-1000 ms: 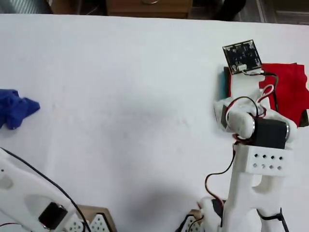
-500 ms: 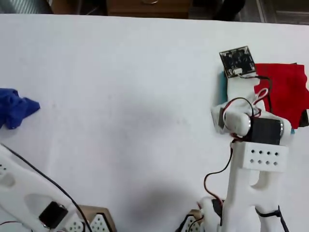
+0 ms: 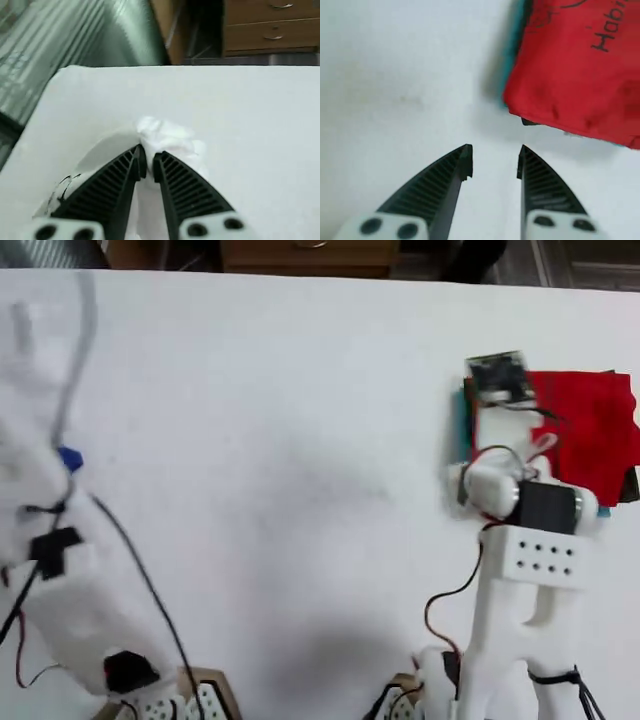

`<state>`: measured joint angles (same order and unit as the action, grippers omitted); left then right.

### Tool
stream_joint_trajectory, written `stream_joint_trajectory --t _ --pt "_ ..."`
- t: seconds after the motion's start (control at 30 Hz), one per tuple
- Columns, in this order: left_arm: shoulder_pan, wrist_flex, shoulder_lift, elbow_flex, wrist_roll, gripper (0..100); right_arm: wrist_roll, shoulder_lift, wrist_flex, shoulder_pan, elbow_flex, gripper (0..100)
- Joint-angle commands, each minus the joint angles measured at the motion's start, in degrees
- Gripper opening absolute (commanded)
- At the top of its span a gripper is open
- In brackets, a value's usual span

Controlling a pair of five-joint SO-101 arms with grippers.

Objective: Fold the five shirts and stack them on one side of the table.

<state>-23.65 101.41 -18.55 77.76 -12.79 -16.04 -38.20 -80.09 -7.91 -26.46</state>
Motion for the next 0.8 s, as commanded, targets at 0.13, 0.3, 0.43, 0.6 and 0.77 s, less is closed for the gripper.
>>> stream_joint_trajectory --t 0.13,0.3,0.43,0.6,0.77 --pt "25.05 0.53 11.43 -19.3 8.18 3 2.55 -2.07 0.57 -11.21 0.09 14.9" --pt "38.51 -0.62 11.87 -25.27 11.78 3 2.55 -2.07 0.48 -14.64 0.09 14.9" --pt "44.66 -5.45 12.13 -24.84 12.84 3 2.55 -2.15 -1.27 -14.73 0.18 14.8" --pt "46.33 -9.85 11.6 -29.67 12.75 3 2.55 -2.15 -1.54 -14.9 0.09 14.8" --pt "46.07 -10.02 11.87 -39.52 12.75 17 2.55 -2.15 -1.54 -14.46 0.09 14.8"
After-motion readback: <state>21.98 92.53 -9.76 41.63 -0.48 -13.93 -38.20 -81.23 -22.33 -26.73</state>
